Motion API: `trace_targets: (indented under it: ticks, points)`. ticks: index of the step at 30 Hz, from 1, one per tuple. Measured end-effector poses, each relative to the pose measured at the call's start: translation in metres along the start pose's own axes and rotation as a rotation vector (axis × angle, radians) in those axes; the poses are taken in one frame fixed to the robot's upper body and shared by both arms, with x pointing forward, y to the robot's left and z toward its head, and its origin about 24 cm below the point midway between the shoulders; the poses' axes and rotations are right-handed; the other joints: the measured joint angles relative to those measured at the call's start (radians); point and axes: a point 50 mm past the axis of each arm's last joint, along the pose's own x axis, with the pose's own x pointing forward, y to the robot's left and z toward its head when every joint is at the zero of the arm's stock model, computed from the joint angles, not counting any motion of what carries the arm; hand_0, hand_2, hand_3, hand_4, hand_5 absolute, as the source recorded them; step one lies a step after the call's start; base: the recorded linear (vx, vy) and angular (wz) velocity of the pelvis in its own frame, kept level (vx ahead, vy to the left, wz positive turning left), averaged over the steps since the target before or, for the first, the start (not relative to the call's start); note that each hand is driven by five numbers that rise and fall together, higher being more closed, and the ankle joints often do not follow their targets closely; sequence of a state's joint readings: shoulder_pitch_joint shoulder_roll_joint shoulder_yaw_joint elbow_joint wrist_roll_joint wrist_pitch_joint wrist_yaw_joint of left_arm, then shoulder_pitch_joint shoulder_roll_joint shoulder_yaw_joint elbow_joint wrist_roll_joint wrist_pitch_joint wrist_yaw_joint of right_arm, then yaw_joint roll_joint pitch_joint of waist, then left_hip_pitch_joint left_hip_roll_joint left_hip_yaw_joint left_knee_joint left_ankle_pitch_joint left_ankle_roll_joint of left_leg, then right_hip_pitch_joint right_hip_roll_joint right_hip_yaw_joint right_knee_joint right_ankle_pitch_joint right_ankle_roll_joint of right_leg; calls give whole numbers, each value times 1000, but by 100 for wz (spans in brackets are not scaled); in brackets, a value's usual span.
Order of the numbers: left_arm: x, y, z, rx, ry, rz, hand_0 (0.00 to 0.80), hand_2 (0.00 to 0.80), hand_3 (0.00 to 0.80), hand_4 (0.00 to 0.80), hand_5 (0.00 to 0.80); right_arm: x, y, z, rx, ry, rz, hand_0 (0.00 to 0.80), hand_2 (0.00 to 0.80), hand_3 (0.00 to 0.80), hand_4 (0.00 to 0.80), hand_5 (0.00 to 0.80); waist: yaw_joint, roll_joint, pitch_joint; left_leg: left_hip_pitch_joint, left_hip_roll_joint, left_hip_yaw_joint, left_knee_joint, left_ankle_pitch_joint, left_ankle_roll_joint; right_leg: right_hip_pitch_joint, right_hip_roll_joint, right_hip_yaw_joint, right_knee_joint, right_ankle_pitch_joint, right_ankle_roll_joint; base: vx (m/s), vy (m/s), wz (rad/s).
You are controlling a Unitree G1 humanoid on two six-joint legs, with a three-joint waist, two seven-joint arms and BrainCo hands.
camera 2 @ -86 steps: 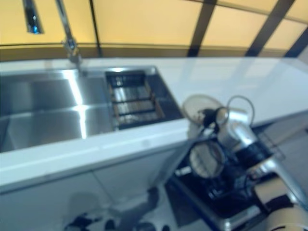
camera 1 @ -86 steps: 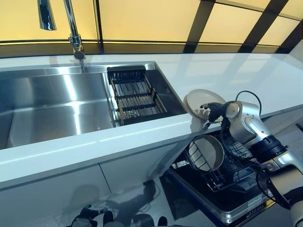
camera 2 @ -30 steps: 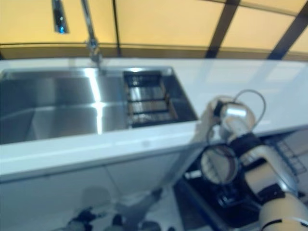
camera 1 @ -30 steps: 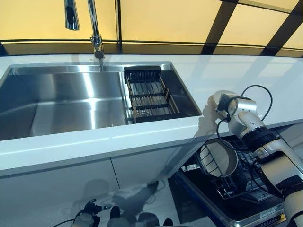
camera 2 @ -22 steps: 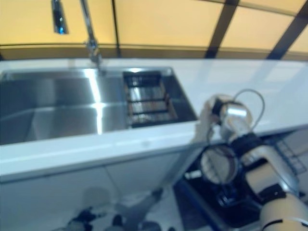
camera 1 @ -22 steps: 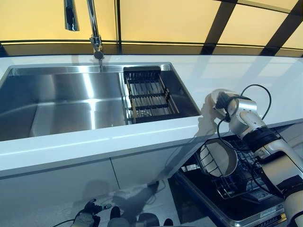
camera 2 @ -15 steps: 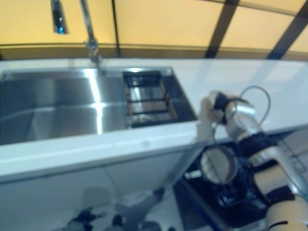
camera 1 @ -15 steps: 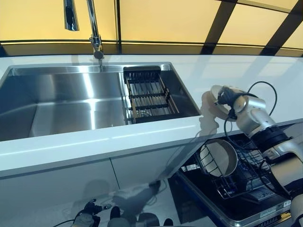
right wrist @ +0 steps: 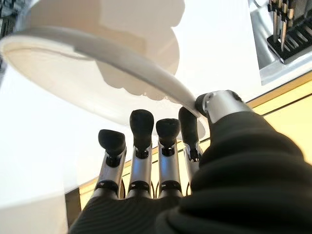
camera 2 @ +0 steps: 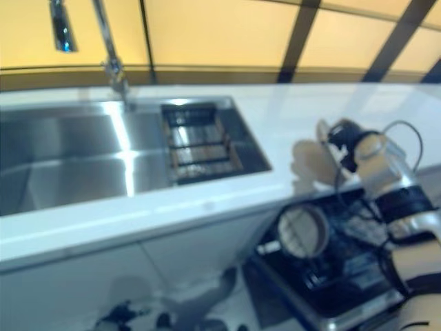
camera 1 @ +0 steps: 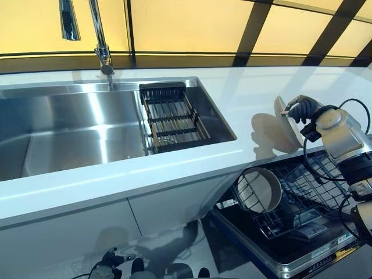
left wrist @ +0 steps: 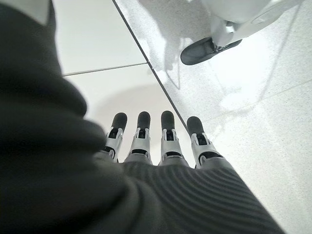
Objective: Take plates into dishwasher
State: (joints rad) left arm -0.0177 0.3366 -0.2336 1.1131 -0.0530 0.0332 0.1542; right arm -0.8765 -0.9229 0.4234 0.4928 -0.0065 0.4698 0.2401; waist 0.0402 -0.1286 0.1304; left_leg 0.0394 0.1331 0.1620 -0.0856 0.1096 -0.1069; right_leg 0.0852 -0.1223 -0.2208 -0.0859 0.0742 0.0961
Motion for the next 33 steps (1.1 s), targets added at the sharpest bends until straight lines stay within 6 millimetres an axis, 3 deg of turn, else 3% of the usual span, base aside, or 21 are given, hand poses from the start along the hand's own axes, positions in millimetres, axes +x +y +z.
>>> trace_targets:
  ticks: [13,24,33]
  points:
    - [0,8,-6,9,2,19,0,0,0,0,0,-8,-17,-27,273,11,-10,800,800,800,800,800,-5,-10,1,2,0,8,0,-1,-1,-2,2,11,0,0,0,2,-1,-1]
    - [-1,10,-11,12,10,23,0,0,0,0,0,-13,-24,-44,319,48,-19,800,800,800,800,800,-48,-11,1,14,4,27,0,-4,-5,-4,7,25,-2,1,-1,5,-2,-5]
    - [-1,10,-12,13,10,24,0,0,0,0,0,-20,-41,-50,338,49,-44,800,800,800,800,800,-53,-9,2,17,5,33,0,-6,-5,-5,7,35,-3,1,-1,1,0,-1]
